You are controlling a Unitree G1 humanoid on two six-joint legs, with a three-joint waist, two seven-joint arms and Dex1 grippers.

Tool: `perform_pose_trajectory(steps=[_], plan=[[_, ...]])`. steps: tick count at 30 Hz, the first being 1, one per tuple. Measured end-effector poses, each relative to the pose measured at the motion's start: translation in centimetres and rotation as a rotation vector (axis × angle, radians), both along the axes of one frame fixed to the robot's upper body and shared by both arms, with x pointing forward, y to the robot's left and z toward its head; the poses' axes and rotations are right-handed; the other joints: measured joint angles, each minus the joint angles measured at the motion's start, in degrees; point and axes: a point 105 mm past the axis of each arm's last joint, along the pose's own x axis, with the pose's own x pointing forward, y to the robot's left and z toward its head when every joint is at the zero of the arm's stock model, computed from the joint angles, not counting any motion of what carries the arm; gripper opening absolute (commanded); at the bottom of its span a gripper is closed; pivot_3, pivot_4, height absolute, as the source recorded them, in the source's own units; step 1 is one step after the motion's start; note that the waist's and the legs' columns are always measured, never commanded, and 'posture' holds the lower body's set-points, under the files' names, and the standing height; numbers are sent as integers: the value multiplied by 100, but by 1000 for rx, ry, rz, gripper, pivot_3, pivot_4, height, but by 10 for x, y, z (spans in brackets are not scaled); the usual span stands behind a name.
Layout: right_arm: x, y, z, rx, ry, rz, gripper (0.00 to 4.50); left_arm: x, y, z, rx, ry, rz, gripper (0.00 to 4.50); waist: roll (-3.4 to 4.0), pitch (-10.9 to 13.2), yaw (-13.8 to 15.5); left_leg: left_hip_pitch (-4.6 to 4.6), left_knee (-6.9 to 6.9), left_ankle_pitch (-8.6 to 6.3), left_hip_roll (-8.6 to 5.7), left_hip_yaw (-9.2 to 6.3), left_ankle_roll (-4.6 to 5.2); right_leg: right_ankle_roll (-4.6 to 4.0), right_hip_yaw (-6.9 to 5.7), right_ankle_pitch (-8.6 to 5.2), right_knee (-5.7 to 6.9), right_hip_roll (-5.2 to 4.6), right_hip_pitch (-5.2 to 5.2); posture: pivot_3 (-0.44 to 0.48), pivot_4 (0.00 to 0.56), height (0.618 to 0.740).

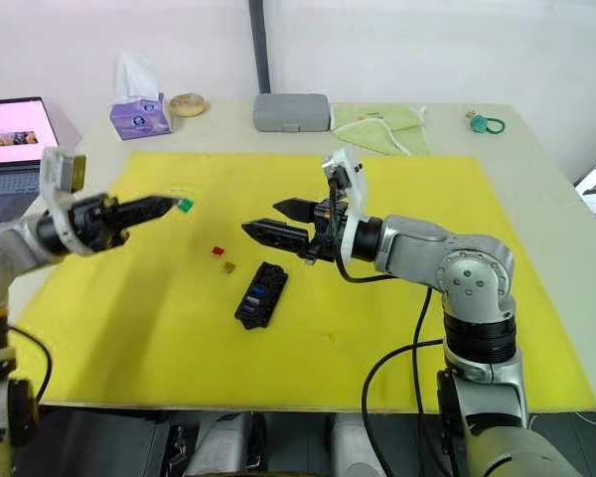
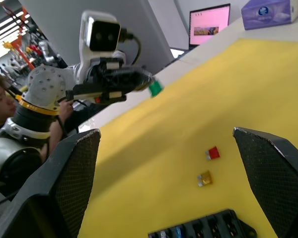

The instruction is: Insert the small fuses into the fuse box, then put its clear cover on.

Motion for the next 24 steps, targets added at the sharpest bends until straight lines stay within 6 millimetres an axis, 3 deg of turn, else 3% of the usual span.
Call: perform_pose_trajectory(steps=[1,3,8,12,16,19,24], plan=[[-1,-3,-4,-11,8,-5,4500,-8,5,-15,-2,61,20,58,0,0,9,0,0,0,2,0,0,0,0,0,-1,-2,0,0,150,737],[-3,-3,-7,-28,8,1,4500,-15,9,-27,8,105,42,58,0,0,16,-2,0,0,3,0,0,-1,-1,0,-3,-2,-1,0,150,737],[-37,-22,-34,-269,-10,115,4500,-42,25,-70,30,266,143,58,0,1,76,-4,-1,0,-3,-2,0,-3,-5,-1,-10,-16,2,0,150,737],[-65,-32,-33,-377,-44,241,4500,-54,37,-84,53,318,210,58,-2,1,44,7,-2,-1,0,0,0,-6,-5,-3,-11,-17,7,0,150,737],[-66,-33,-31,-379,-66,254,4500,-56,44,-89,89,320,233,58,-2,0,37,10,-3,-1,6,2,-1,-22,-5,-9,-11,-13,8,0,150,737],[-59,-34,-31,-380,-76,228,4500,-59,49,-93,122,340,243,844,-2,0,38,10,-5,-1,3,8,-1,-22,-2,-9,-12,-18,7,0,150,737],[-53,-34,-30,-374,-99,198,4500,-67,53,-88,147,352,195,3390,-3,1,39,9,-6,-1,4,8,-1,-25,-2,-10,-13,-29,4,0,150,737]])
